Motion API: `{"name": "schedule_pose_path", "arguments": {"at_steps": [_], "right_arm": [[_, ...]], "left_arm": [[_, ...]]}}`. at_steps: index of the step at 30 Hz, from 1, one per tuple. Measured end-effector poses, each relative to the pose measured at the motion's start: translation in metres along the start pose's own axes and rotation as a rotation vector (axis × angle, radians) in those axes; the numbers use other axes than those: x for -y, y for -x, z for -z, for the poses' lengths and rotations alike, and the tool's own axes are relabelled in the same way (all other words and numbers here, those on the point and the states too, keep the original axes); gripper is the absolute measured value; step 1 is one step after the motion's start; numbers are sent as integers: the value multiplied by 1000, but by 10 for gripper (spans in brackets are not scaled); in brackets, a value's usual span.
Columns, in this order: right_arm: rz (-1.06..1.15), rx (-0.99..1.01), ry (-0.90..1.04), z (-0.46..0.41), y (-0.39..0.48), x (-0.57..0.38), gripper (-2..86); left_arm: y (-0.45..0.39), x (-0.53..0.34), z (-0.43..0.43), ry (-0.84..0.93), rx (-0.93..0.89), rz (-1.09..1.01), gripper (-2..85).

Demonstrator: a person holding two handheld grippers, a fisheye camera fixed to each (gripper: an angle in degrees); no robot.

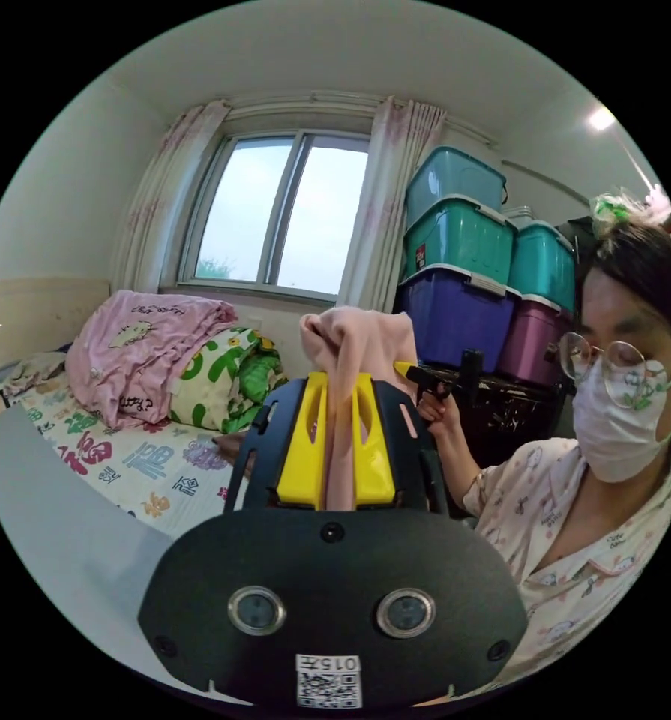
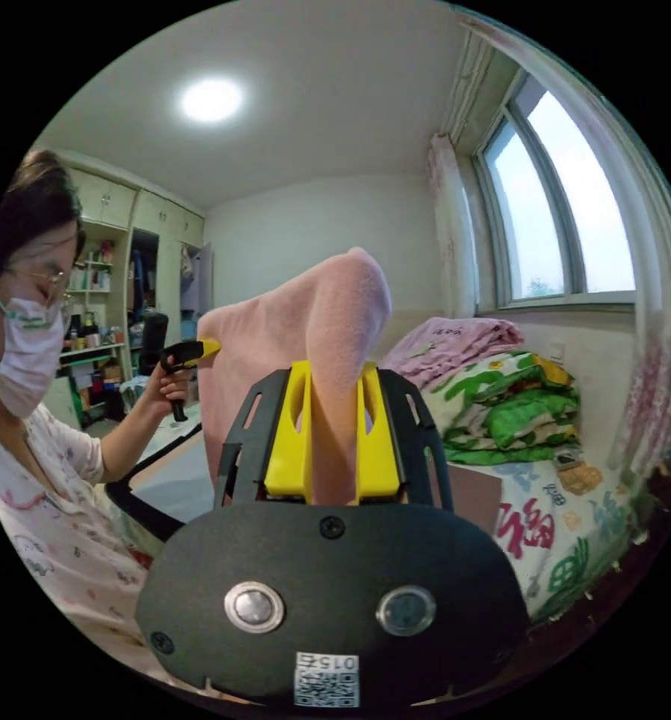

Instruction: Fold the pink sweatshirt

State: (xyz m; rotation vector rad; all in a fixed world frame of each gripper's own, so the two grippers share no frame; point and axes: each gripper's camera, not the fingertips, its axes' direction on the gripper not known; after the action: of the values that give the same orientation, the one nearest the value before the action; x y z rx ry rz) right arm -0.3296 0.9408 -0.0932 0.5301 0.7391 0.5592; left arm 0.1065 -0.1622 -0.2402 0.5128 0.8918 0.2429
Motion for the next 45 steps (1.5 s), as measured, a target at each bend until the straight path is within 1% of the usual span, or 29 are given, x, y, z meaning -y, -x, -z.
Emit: {"name": "schedule_pose_path", "arguments": {"at_steps": [1,2,4,5,6,7,8,9,10,12,15,18,20,23,25,26,27,28,29,30,31,32,33,34,37,39,41,43,45], "right_arm": [[4,43,-4,-6,-1,-2,89],[16,134,-13,-18,-2,-4,89],[38,284,-27,-41,2,-4,89],[56,386,-35,-61,7,-2,89],[54,495,-39,-84,14,2,88],[52,551,-39,-96,19,3,88],[60,657,-33,-121,32,7,89],[50,747,-14,-146,46,11,89],[41,791,-1,-159,55,12,89],[-1,952,58,-205,92,15,90],[-12,1086,127,-245,151,15,90],[-10,1165,168,-275,208,18,89],[-23,1191,205,-297,238,20,88],[-81,1183,303,-349,282,18,88],[-85,1117,363,-387,309,13,88],[-78,1026,408,-419,329,5,89],[-75,922,475,-458,349,-7,91],[-58,870,517,-479,359,-15,93],[-16,747,615,-516,371,-30,93],[-14,621,665,-535,365,-41,90],[-10,612,656,-536,357,-43,80],[-3,646,598,-527,336,-43,60],[27,678,525,-512,314,-42,56],[40,680,496,-505,303,-41,54],[97,693,439,-480,261,-40,49],[122,815,529,-475,244,-47,55],[97,919,576,-466,229,-50,56],[24,990,545,-446,205,-42,49],[-124,1068,441,-404,160,-14,16]], "left_arm": [[-12,-8,35,-19,47,-5,33],[-19,-12,54,-29,75,-11,33],[-53,-34,136,-71,208,-12,32],[-63,-40,157,-83,246,-8,32],[-84,-53,200,-110,325,10,32],[-108,-65,242,-130,412,30,32],[-121,-71,263,-139,460,40,32],[-148,-82,303,-153,553,55,31],[-176,-92,340,-164,636,64,31],[-218,-106,390,-179,761,80,30],[-280,-129,461,-192,959,107,29],[-327,-149,520,-193,1113,111,32],[-337,-161,553,-190,1175,129,34],[-317,-192,610,-195,1229,216,38],[-269,-227,648,-166,1279,327,43],[-252,-238,656,-145,1297,357,44],[-214,-263,669,-93,1349,421,49],[-172,-292,677,-20,1432,524,56],[-154,-308,681,4,1477,598,60],[-129,-339,684,50,1569,714,66],[-127,-366,683,27,1643,779,69],[-131,-378,680,5,1634,783,70],[-144,-396,666,-17,1557,739,71],[-159,-411,646,0,1478,695,75],[-199,-456,586,48,1354,644,78],[-220,-489,560,54,1354,658,79],[-237,-524,547,57,1392,730,82],[-264,-561,540,4,1386,818,93],[-293,-579,532,-49,1422,826,99]]}}
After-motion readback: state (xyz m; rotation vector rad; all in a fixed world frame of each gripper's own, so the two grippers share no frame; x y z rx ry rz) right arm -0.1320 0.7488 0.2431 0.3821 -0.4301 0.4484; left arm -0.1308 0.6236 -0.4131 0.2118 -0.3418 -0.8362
